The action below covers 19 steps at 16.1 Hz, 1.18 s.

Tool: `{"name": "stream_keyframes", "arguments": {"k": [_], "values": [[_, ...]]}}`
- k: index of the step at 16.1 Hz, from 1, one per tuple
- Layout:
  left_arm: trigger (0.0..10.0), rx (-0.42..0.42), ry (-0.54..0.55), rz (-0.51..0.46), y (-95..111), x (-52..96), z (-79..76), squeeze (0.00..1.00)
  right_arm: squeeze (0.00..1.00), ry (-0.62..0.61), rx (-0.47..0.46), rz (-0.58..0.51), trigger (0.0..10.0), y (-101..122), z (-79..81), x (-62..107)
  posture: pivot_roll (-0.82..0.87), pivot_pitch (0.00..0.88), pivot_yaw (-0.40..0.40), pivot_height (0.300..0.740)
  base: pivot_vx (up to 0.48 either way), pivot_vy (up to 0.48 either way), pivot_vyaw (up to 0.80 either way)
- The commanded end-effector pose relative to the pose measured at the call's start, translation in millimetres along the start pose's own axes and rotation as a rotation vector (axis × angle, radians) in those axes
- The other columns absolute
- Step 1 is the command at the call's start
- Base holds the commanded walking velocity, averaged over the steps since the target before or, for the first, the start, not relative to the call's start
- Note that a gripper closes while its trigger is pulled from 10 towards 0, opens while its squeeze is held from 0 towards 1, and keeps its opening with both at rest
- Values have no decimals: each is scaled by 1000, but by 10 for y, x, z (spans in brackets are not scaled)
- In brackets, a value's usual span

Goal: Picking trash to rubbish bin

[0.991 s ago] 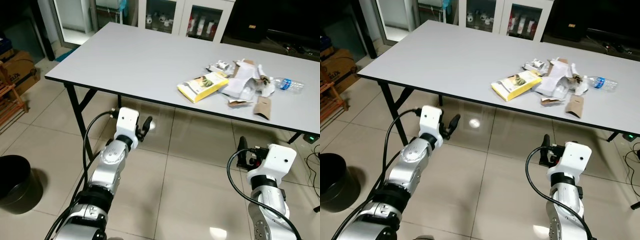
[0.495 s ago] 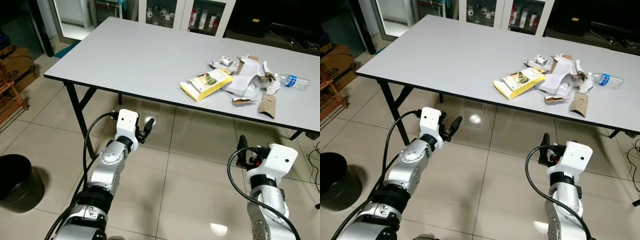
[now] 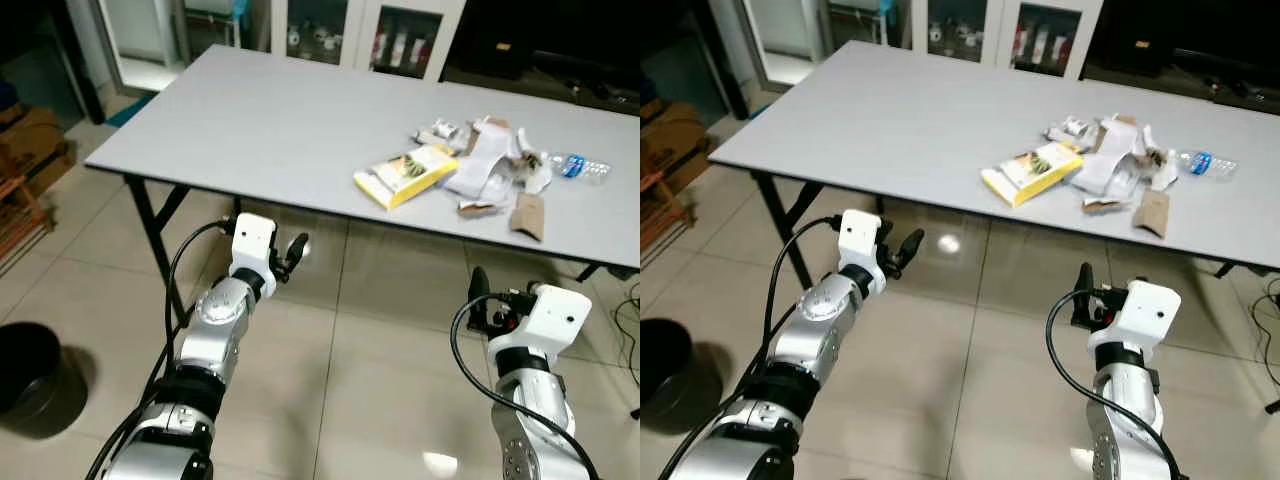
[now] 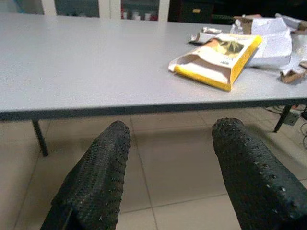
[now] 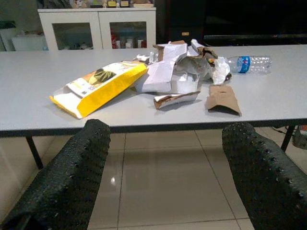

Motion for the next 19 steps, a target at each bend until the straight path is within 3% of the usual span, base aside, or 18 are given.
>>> {"name": "stream_keyframes", "arguments": {"k": [1,19], "values": [[10000,1,-11,1,16,-20,-13,0,0,0,-8,-24,10000,65,-4,4,214,52,-87,740,480,0,0],[10000,-17,-37,8,31,-32,-24,0,0,37,-64,-12,10000,62,103,2,215,63,-75,740,455,0,0]]}}
Point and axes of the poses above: a point about 5 cm out from each wrist's last joint towards the gripper, its own x axis pointing back from the gripper into the wrist, its own y axis along the axis of the wrist's last joint, z = x × y, the point moved 6 cm from there along -x, pointing out of the wrist towards the gripper, and after that the axes turned 3 degrees about -x, right-handed, at the moved point
